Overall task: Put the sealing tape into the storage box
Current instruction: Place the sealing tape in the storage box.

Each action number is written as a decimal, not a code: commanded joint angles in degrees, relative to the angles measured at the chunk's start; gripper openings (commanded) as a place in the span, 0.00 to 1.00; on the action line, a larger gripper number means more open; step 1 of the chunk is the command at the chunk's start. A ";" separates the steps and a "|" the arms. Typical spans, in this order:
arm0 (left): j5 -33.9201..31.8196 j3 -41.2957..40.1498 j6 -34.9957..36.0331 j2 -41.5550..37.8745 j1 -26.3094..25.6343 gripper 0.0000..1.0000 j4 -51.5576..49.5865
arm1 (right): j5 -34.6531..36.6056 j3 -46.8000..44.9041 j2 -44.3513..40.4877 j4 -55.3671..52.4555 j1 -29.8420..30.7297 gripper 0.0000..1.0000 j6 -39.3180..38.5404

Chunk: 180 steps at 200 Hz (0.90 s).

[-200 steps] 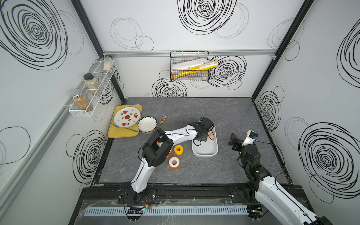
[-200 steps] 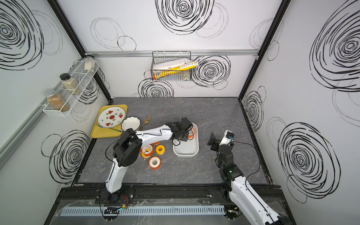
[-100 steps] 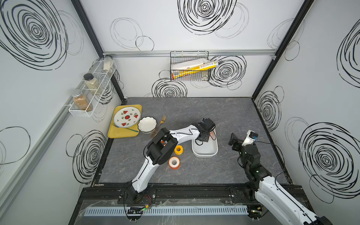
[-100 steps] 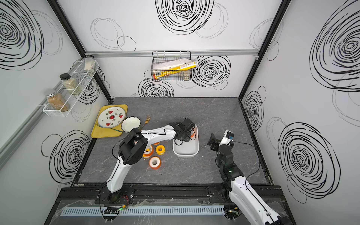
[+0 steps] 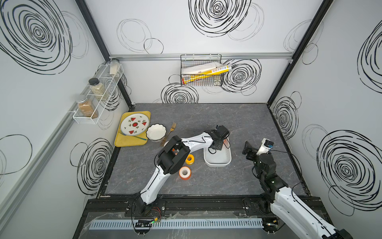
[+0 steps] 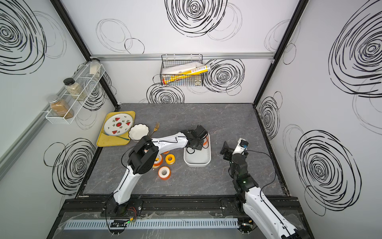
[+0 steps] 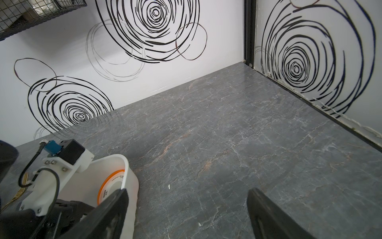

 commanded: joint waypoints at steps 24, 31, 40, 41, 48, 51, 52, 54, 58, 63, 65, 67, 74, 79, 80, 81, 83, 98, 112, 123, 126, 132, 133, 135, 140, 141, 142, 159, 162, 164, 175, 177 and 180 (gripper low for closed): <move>-0.20 -5.49 -0.02 -9.52 -0.07 0.38 2.53 | 0.45 1.69 0.09 0.05 -0.12 0.95 0.21; -0.14 -6.13 0.03 -11.17 -0.07 0.40 2.76 | 0.48 1.64 0.09 0.07 -0.12 0.94 0.14; -0.15 -6.55 0.07 -13.09 -0.07 0.42 2.60 | 0.58 1.68 0.01 0.06 -0.12 0.95 0.17; -0.11 -6.55 0.07 -13.28 -0.07 0.42 2.50 | 0.58 1.68 0.00 0.02 -0.12 0.95 0.19; 0.03 -6.55 0.16 -14.68 -0.07 0.43 2.00 | 0.66 1.57 -0.08 -0.02 -0.09 0.95 0.21; -0.02 -6.55 0.20 -15.32 -0.07 0.43 1.78 | 0.68 1.60 -0.16 -0.02 -0.11 0.95 0.28; 0.04 -6.60 0.23 -15.54 -0.07 0.43 1.74 | 0.72 1.60 -0.17 -0.10 -0.12 0.95 0.29; 0.05 -6.63 0.25 -15.99 -0.07 0.43 1.54 | 0.80 1.60 -0.22 -0.16 -0.12 0.95 0.29; -0.08 -6.76 0.22 -16.85 -0.14 0.43 1.15 | 0.81 1.60 -0.30 -0.11 -0.12 0.95 0.30; -0.29 -7.03 0.28 -18.34 -0.06 0.44 0.74 | 0.92 1.60 -0.42 -0.27 -0.12 0.95 0.37; -0.39 -7.22 0.26 -18.91 -0.11 0.44 0.69 | 0.93 1.53 -0.48 -0.27 -0.12 0.95 0.38; -0.59 -7.36 0.32 -19.53 -0.12 0.44 0.53 | 1.00 1.51 -0.56 -0.27 -0.12 0.95 0.38; -1.28 -8.17 0.54 -21.89 0.00 0.44 -0.04 | 1.02 1.51 -0.76 -0.36 -0.12 0.95 0.39; -1.89 -8.83 0.65 -23.79 0.05 0.45 -0.37 | 1.02 1.47 -0.87 -0.36 -0.11 0.95 0.39; -2.03 -8.97 0.63 -24.17 -0.01 0.45 -0.48 | 1.02 1.44 -0.87 -0.36 -0.11 0.95 0.39; -2.19 -9.12 0.66 -24.57 0.05 0.45 -0.58 | 1.02 1.43 -0.88 -0.36 -0.11 0.95 0.39; -2.53 -9.39 0.69 -25.36 0.00 0.46 -0.69 | 1.02 1.42 -0.88 -0.36 -0.12 0.95 0.39; -4.82 -12.41 1.00 -32.10 0.43 0.49 -1.61 | 0.96 1.49 -0.81 -0.36 -0.11 0.96 0.34; -6.45 -16.15 1.10 -39.13 1.59 0.54 -2.42 | 0.90 1.68 -0.53 -0.44 -0.12 0.96 0.32; -7.04 -20.00 1.05 -44.95 3.05 0.57 -2.43 | 0.77 1.77 -0.36 -0.36 -0.12 0.96 0.30; -7.20 -20.96 1.08 -46.54 3.39 0.58 -2.39 | 0.76 1.77 -0.35 -0.36 -0.12 0.96 0.22; -7.41 -23.59 1.28 -49.81 4.40 0.59 -2.28 | 0.76 1.90 -0.22 -0.43 -0.12 0.96 0.21; -7.52 -24.03 1.34 -50.36 4.54 0.59 -2.22 | 0.76 1.92 -0.20 -0.44 -0.12 0.96 0.21; -7.57 -24.85 1.45 -51.30 4.91 0.60 -2.18 | 0.81 1.99 -0.18 -0.49 -0.12 0.96 0.21; -7.91 -27.02 1.71 -54.10 5.85 0.62 -2.02 | 0.77 2.11 -0.09 -0.66 -0.12 0.96 0.21; -7.94 -27.46 1.77 -54.61 5.97 0.62 -2.01 | 0.76 2.16 -0.04 -0.68 -0.12 0.96 0.17; -8.00 -27.91 1.81 -55.18 6.16 0.62 -2.00 | 0.81 2.19 -0.02 -0.70 -0.12 0.96 0.14; -7.87 -33.77 2.38 -63.49 10.13 0.65 -2.94 | 0.98 2.39 0.09 -0.80 -0.12 0.96 0.13; -7.69 -34.59 2.55 -64.47 10.85 0.65 -3.27 | 0.99 2.39 0.15 -0.76 -0.12 0.96 0.12; -7.53 -35.09 2.68 -65.66 11.34 0.66 -3.48 | 0.95 2.39 0.21 -0.72 -0.12 0.95 0.06; -7.30 -38.06 3.69 -70.45 13.92 0.67 -4.32 | 0.37 2.84 0.70 -0.63 -0.12 0.95 -0.64; -7.35 -38.55 3.82 -71.24 14.35 0.67 -4.42 | 0.14 3.01 0.83 -0.69 -0.12 0.95 -0.84; -7.47 -39.26 4.08 -72.47 15.09 0.67 -4.63 | -0.07 3.19 1.08 -0.71 -0.12 0.94 -0.99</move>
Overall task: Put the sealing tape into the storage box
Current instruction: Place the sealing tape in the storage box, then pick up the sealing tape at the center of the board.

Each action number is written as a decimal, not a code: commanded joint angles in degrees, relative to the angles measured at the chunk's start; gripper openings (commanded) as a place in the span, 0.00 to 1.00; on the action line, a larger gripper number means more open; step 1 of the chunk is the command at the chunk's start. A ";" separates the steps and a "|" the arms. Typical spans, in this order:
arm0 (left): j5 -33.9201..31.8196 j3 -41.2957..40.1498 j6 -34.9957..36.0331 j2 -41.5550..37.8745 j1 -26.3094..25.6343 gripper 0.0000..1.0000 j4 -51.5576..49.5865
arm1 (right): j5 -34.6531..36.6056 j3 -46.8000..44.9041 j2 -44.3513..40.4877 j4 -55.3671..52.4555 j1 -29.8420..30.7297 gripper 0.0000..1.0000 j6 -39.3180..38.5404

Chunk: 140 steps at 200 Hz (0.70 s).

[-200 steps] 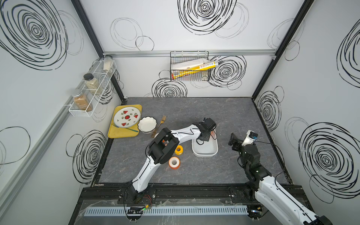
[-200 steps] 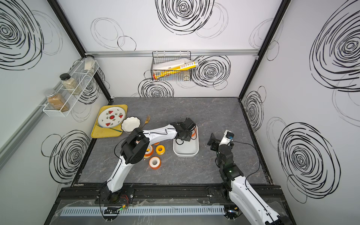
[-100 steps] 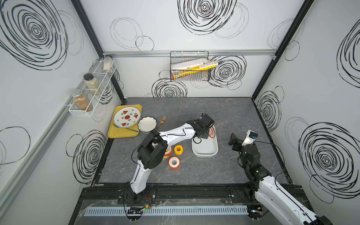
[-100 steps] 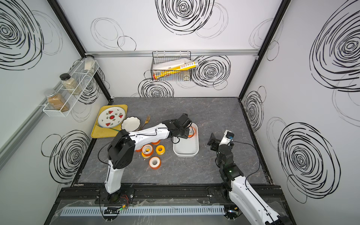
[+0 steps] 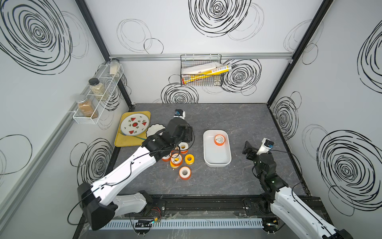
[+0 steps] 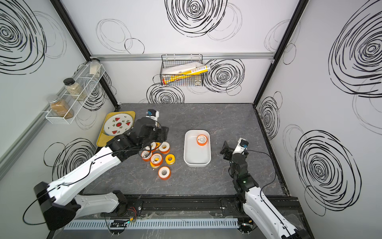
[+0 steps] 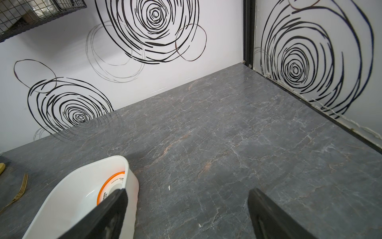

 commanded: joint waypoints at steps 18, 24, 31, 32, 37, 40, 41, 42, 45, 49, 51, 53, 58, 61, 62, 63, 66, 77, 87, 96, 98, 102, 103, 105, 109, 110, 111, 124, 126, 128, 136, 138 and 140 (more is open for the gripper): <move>-2.03 -9.51 3.50 -13.53 7.59 0.71 -2.96 | -1.36 5.09 3.70 -1.87 -0.12 0.92 -1.04; -2.39 -10.79 3.46 -15.41 8.44 0.72 -2.99 | -2.17 6.26 5.17 -2.57 -0.07 0.92 -0.82; -2.72 -12.19 3.41 -17.38 9.24 0.73 -2.97 | -3.48 7.87 7.17 -3.72 -0.12 0.91 -0.47; -2.78 -12.37 3.33 -17.73 9.34 0.74 -2.92 | -3.80 8.24 7.49 -3.94 -0.12 0.91 -0.44; -3.04 -13.31 3.20 -18.96 9.73 0.74 -2.73 | -5.08 9.74 9.06 -4.78 -0.03 0.91 -0.30; -3.28 -13.78 3.06 -19.75 9.95 0.75 -2.57 | -5.99 10.66 10.09 -5.38 0.01 0.90 -0.32; -3.33 -14.00 3.02 -19.97 10.04 0.75 -2.50 | -6.33 10.95 10.40 -5.52 0.04 0.90 -0.32; -3.35 -14.20 3.05 -20.21 10.05 0.75 -2.43 | -6.63 11.28 10.73 -5.68 0.05 0.90 -0.36; -3.49 -14.66 2.91 -20.90 10.19 0.76 -2.25 | -7.67 12.16 11.61 -6.10 0.12 0.90 -0.47; -3.69 -15.45 2.78 -21.75 10.31 0.76 -1.89 | -8.89 13.41 12.90 -6.80 0.29 0.90 -0.76; -3.81 -15.81 2.72 -22.16 10.36 0.77 -1.71 | -9.51 14.07 13.74 -7.17 0.42 0.90 -0.93; -3.96 -16.16 2.66 -22.59 10.39 0.77 -1.45 | -10.08 14.77 14.47 -7.62 0.59 0.90 -1.06; -4.18 -17.04 2.45 -23.44 10.40 0.77 -0.93 | -11.34 16.59 16.22 -8.91 1.02 0.89 -1.34; -4.30 -17.64 2.38 -23.97 10.48 0.77 -0.48 | -11.99 17.68 17.29 -9.77 1.41 0.89 -1.43; -4.36 -17.82 2.33 -24.14 10.49 0.78 -0.41 | -12.19 18.11 17.64 -10.09 1.57 0.89 -1.49; -4.40 -17.96 2.35 -24.27 10.49 0.78 -0.28 | -12.41 18.55 18.00 -10.33 1.69 0.89 -1.52; -4.48 -18.46 2.29 -24.72 10.53 0.78 0.09 | -12.94 19.60 19.05 -11.09 2.09 0.89 -1.73; -4.12 -19.23 2.09 -25.70 10.69 0.80 0.50 | -15.41 23.71 22.87 -13.79 3.95 0.89 -2.77; -3.88 -19.15 2.01 -26.11 10.73 0.80 0.32 | -16.79 27.50 26.51 -16.66 5.77 0.89 -3.25; -3.97 -19.51 1.94 -26.41 10.77 0.80 0.48 | -18.55 31.01 29.77 -19.06 7.26 0.89 -3.52; -4.01 -19.63 1.93 -26.49 10.87 0.80 0.64 | -18.95 31.74 30.30 -19.49 7.79 0.89 -3.56; -3.97 -19.80 1.96 -26.58 10.82 0.80 0.79 | -19.36 33.09 31.72 -20.37 8.79 0.89 -3.65; -3.98 -19.82 1.99 -26.64 10.92 0.80 0.85 | -19.43 33.46 32.02 -20.48 9.04 0.89 -3.65; -3.88 -19.89 2.04 -26.61 11.06 0.80 0.89 | -19.50 33.94 32.51 -20.72 9.55 0.89 -3.72; -3.67 -19.92 2.12 -26.60 11.30 0.81 0.96 | -19.64 35.22 33.86 -21.11 10.61 0.90 -3.74; -3.65 -19.89 2.20 -26.60 11.34 0.81 0.98 | -19.66 35.50 34.10 -21.20 10.87 0.90 -3.74; -3.60 -19.87 2.24 -26.56 11.40 0.81 0.98 | -19.75 35.76 34.40 -21.25 11.13 0.90 -3.74; -2.94 -19.92 2.37 -26.34 12.17 0.81 1.20 | -21.75 39.22 38.28 -21.76 14.06 0.92 -3.41; -2.83 -19.93 2.50 -26.30 12.32 0.81 1.26 | -22.06 39.66 38.89 -21.77 14.50 0.92 -3.29; -2.62 -19.98 2.54 -26.33 12.51 0.81 1.30 | -22.47 40.26 39.50 -21.81 14.81 0.92 -3.13; -1.80 -20.03 2.63 -26.05 13.22 0.81 1.42 | -23.49 42.44 42.09 -21.85 16.54 0.94 -2.56; -1.64 -20.03 2.70 -26.00 13.35 0.81 1.42 | -23.61 43.08 42.85 -21.88 17.03 0.94 -2.46; -1.45 -20.03 2.76 -25.97 13.51 0.81 1.49 | -23.71 43.60 43.50 -21.86 17.35 0.94 -2.39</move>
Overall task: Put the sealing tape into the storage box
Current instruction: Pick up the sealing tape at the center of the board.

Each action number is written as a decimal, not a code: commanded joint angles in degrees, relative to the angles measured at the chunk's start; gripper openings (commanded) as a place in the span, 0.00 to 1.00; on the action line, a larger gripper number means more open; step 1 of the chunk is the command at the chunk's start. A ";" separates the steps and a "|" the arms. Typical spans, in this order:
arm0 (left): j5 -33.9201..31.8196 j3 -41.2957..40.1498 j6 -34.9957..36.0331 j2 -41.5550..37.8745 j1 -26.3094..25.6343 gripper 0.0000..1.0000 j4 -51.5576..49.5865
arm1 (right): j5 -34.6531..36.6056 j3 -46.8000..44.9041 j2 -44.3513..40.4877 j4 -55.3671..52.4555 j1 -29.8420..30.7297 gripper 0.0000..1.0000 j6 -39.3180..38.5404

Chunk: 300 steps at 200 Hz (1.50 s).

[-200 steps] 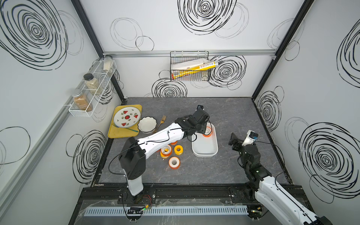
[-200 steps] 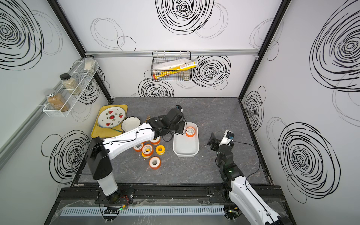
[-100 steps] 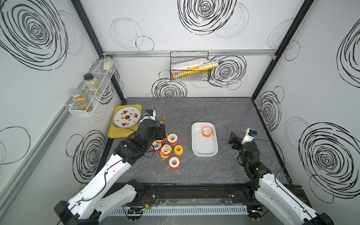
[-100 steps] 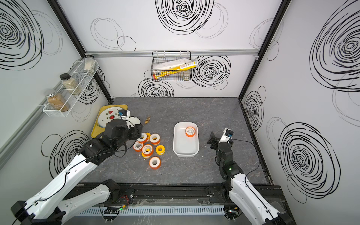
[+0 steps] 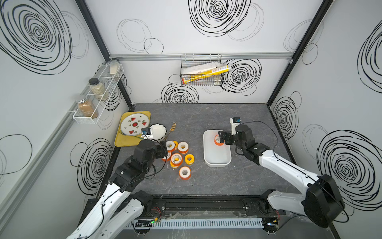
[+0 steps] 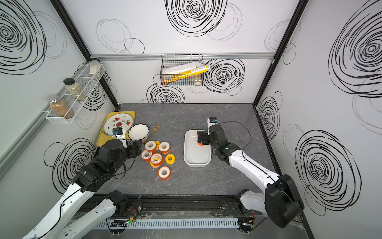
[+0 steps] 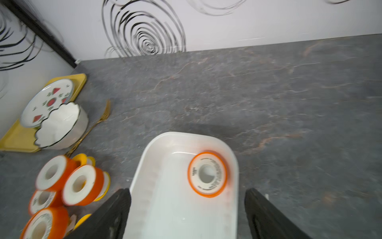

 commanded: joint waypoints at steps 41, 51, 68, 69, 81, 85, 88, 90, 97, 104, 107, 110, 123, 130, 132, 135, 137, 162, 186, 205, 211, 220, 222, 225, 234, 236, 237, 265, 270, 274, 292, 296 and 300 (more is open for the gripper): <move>2.23 -0.53 0.86 0.98 3.39 0.82 3.83 | -4.14 20.67 22.50 -9.19 12.10 0.99 0.18; 2.41 -0.60 0.95 0.99 3.75 0.81 3.98 | -3.05 24.42 26.33 -10.54 13.76 1.00 -0.33; 2.93 -0.55 1.05 1.14 4.51 0.82 4.08 | -2.86 30.20 32.43 -12.49 15.75 1.00 -0.81; 2.94 -0.54 1.09 1.15 4.53 0.82 4.09 | -2.87 30.48 32.72 -12.56 15.81 1.00 -0.87; 3.11 -0.52 1.13 1.25 4.89 0.82 4.05 | -3.05 34.25 36.39 -13.83 16.91 1.00 -1.14; 3.13 -0.53 1.13 1.23 4.99 0.82 4.08 | -2.97 35.49 37.77 -14.31 17.27 1.00 -1.19; 3.18 -0.53 1.09 1.24 4.99 0.82 4.04 | -2.85 36.30 38.60 -14.72 17.49 1.00 -1.31; 3.13 -0.53 1.12 1.20 5.04 0.82 4.01 | -2.78 36.85 39.15 -14.95 17.59 1.00 -1.35; 3.17 -0.60 1.13 1.17 5.13 0.82 4.05 | -2.37 38.63 40.73 -15.59 18.03 1.00 -1.53; 3.12 -0.62 1.13 1.16 5.09 0.82 4.08 | -1.93 39.98 42.45 -16.23 18.30 1.00 -1.50; 3.03 -0.62 1.09 1.15 5.04 0.82 4.03 | -1.73 40.75 43.02 -16.50 18.36 1.00 -1.46; 2.89 -0.66 1.09 1.16 5.08 0.82 4.03 | -1.61 41.30 43.55 -16.68 18.40 1.00 -1.38; 2.20 -0.62 1.04 1.24 5.25 0.82 3.88 | -0.35 42.41 45.15 -17.02 18.50 1.00 -0.49; 2.22 -0.53 0.96 1.33 5.33 0.82 3.83 | 0.12 42.42 45.75 -16.94 18.50 1.00 -0.15; 2.30 -0.53 0.98 1.34 5.41 0.82 3.83 | 0.11 42.42 45.93 -16.94 18.43 1.00 -0.14; 2.39 -0.60 1.01 1.34 5.43 0.82 3.89 | 0.05 42.37 46.19 -16.98 18.49 1.00 -0.13; 2.41 -0.61 0.97 1.30 5.48 0.82 3.89 | 0.03 43.53 46.37 -17.08 18.50 1.00 -0.13; 2.85 -0.62 1.13 1.52 5.74 0.82 4.01 | -1.56 46.11 48.52 -18.21 18.67 1.00 -0.30; 2.97 -0.67 1.14 1.47 5.96 0.82 4.01 | -2.47 46.67 49.04 -17.87 19.02 1.00 -0.40; 3.07 -0.70 1.22 1.52 6.20 0.82 4.03 | -3.06 47.33 49.71 -18.09 19.16 1.00 -0.23; 3.22 -0.71 1.17 1.60 6.22 0.82 4.05 | -3.23 47.76 50.10 -18.52 19.12 1.00 -0.22; 3.34 -0.71 1.24 1.56 6.23 0.82 4.05 | -3.42 48.44 50.69 -19.01 19.37 1.00 -0.13; 3.37 -0.71 1.23 1.66 6.29 0.82 4.08 | -3.41 48.56 50.81 -19.10 19.40 0.99 -0.13; 3.30 -0.71 1.30 1.69 6.31 0.82 4.09 | -3.45 48.72 50.95 -19.19 19.46 0.99 -0.13; 3.47 -0.71 1.26 1.69 6.30 0.82 4.06 | -2.80 49.19 51.40 -19.74 19.78 0.99 -0.13; 3.53 -0.71 1.30 1.69 6.31 0.82 4.04 | -2.48 49.34 51.51 -19.92 19.92 0.99 -0.13; 3.50 -0.71 1.30 1.69 6.31 0.82 4.02 | -2.37 49.41 51.62 -20.01 19.95 0.99 -0.13; 3.62 -0.71 1.33 1.68 6.31 0.82 4.04 | -0.25 51.09 53.34 -22.06 20.63 0.97 0.45; 3.66 -0.78 1.37 1.73 6.31 0.82 4.13 | -0.16 51.14 53.42 -22.20 20.71 0.97 0.56; 3.77 -0.79 1.31 1.78 6.31 0.82 4.14 | -0.08 51.18 53.60 -22.25 20.83 0.97 0.57; 3.86 -0.78 1.44 1.89 6.30 0.82 4.12 | 2.02 51.71 53.98 -22.80 21.38 0.96 0.36; 3.95 -0.79 1.48 1.95 6.31 0.82 4.07 | 2.21 51.76 54.08 -22.90 21.45 0.96 0.31; 3.98 -0.79 1.48 1.93 6.32 0.82 4.07 | 2.34 51.85 54.10 -22.97 21.50 0.96 0.31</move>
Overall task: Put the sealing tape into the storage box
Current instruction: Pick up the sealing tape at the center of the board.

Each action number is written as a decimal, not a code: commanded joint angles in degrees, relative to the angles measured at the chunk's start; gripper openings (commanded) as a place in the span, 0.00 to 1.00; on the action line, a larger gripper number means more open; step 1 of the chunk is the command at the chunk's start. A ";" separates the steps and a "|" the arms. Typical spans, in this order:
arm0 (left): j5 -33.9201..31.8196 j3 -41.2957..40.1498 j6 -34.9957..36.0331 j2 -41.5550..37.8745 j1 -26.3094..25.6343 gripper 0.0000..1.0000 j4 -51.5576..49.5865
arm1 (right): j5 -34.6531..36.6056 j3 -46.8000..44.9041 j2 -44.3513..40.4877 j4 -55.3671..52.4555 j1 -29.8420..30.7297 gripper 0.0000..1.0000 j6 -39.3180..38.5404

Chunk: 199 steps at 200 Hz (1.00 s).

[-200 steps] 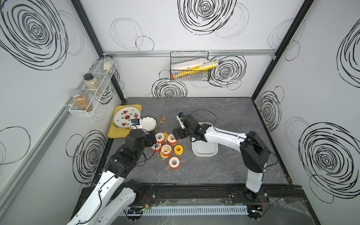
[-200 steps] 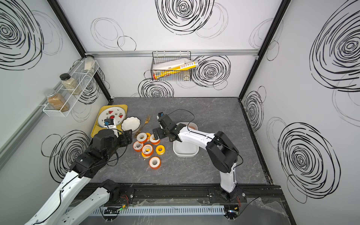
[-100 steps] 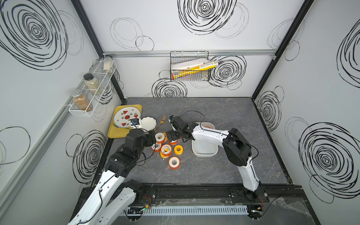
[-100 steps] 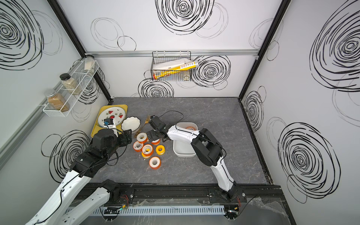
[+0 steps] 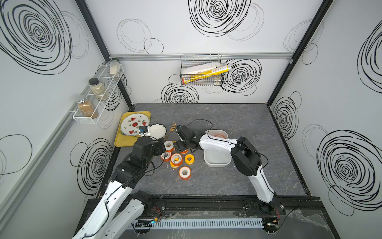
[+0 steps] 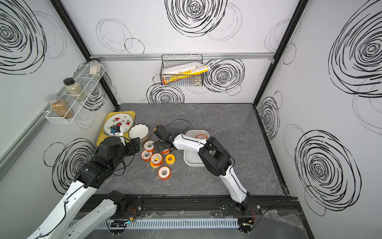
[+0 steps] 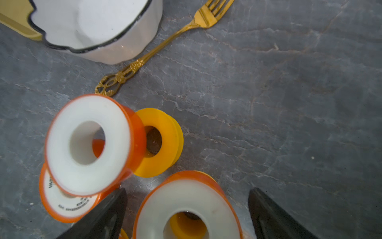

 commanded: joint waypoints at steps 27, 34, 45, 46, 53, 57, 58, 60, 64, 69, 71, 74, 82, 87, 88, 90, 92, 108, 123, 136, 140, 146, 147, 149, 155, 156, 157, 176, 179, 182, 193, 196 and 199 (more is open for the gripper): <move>0.69 -0.73 1.00 0.32 0.66 0.82 2.85 | 2.64 2.22 1.36 -3.43 0.87 0.93 0.68; 0.81 -0.73 0.99 0.28 0.61 0.82 2.87 | 2.64 2.16 1.35 -3.51 0.95 0.93 0.68; 0.78 -0.73 1.00 0.35 0.65 0.82 2.86 | 3.00 2.20 1.41 -3.77 1.01 0.91 0.68; 0.81 -0.73 1.00 0.35 0.70 0.82 2.83 | 3.04 2.18 1.44 -3.78 1.05 0.91 0.68; 0.86 -0.73 1.07 0.36 0.70 0.82 2.86 | 3.08 2.18 1.43 -3.87 1.11 0.90 0.68; 0.97 -0.73 1.08 0.44 0.70 0.82 2.89 | 2.95 2.16 1.44 -3.96 1.13 0.90 0.75; 0.95 -0.73 1.09 0.44 0.68 0.82 2.89 | 2.88 2.20 1.41 -3.96 1.16 0.89 0.76; 0.98 -0.73 1.09 0.45 0.68 0.82 2.89 | 2.88 2.21 1.39 -3.97 1.11 0.89 0.76; 1.04 -0.73 1.09 0.51 0.65 0.82 2.89 | 2.81 2.19 1.47 -4.00 1.10 0.88 0.83; 1.03 -0.73 1.04 0.53 0.70 0.82 2.89 | 2.68 2.23 1.39 -4.12 1.14 0.87 0.90; 1.02 -0.71 1.08 0.54 0.73 0.82 2.89 | 2.65 2.22 1.45 -4.14 1.17 0.86 0.93; 1.02 -0.70 1.03 0.51 0.67 0.82 2.84 | 2.55 2.32 1.34 -4.21 1.14 0.86 0.94; 1.03 -0.66 1.05 0.51 0.71 0.82 2.88 | 2.46 2.41 1.33 -4.39 1.23 0.84 1.11; 1.03 -0.73 1.14 0.62 0.74 0.82 2.89 | 2.46 2.33 1.37 -4.56 1.26 0.83 1.12; 1.03 -0.73 1.11 0.58 0.74 0.82 2.85 | 2.46 2.33 1.34 -4.57 1.27 0.83 1.12; 1.05 -0.73 1.12 0.59 0.70 0.82 2.86 | 2.51 2.33 1.29 -4.58 1.27 0.83 1.12; 1.07 -0.73 1.10 0.61 0.77 0.82 2.89 | 2.54 2.29 1.23 -4.58 1.25 0.83 1.12; 1.11 -0.71 1.11 0.62 0.73 0.82 2.95 | 2.72 2.19 1.15 -4.58 1.36 0.81 1.12; 1.11 -0.71 1.10 0.71 0.74 0.82 2.98 | 2.65 2.34 1.35 -4.67 1.36 0.77 1.20; 1.27 -0.68 1.15 0.75 0.72 0.82 2.94 | 2.30 2.41 1.38 -4.67 1.32 0.76 1.21; 1.21 -0.73 1.12 0.83 0.73 0.82 2.98 | 2.12 2.33 1.26 -4.61 1.36 0.74 1.21; 1.25 -0.73 1.14 0.87 0.73 0.82 2.97 | 2.12 2.35 1.14 -4.58 1.36 0.73 1.29; 1.27 -0.73 1.12 0.88 0.74 0.82 2.93 | 2.16 2.34 1.13 -4.58 1.36 0.73 1.29; 1.22 -0.73 1.10 0.93 0.74 0.82 2.97 | 2.17 2.40 1.15 -4.58 1.34 0.73 1.29; 1.26 -0.73 1.15 0.97 0.72 0.82 2.93 | 2.14 2.35 1.04 -4.51 1.34 0.72 1.29; 1.28 -0.73 1.16 0.97 0.68 0.82 2.96 | 2.17 2.34 1.04 -4.50 1.35 0.72 1.29; 1.24 -0.73 1.21 1.02 0.71 0.82 2.97 | 2.18 2.34 1.04 -4.50 1.35 0.72 1.29; 1.20 -0.73 1.24 1.23 0.74 0.82 2.98 | 1.96 2.43 0.30 -4.50 1.35 0.67 1.04; 1.20 -0.71 1.22 1.24 0.74 0.82 2.97 | 2.07 2.49 0.17 -4.50 1.36 0.67 1.03; 1.27 -0.72 1.18 1.24 0.68 0.82 2.97 | 2.11 2.43 0.04 -4.50 1.36 0.67 0.95; 1.30 -0.69 1.23 1.33 0.74 0.82 2.98 | 2.57 2.52 -0.66 -4.50 1.35 0.66 0.69; 1.29 -0.65 1.18 1.33 0.70 0.82 2.94 | 2.70 2.57 -0.90 -4.56 1.36 0.66 0.64; 1.29 -0.67 1.18 1.33 0.73 0.82 2.96 | 2.85 2.60 -1.10 -4.66 1.34 0.66 0.53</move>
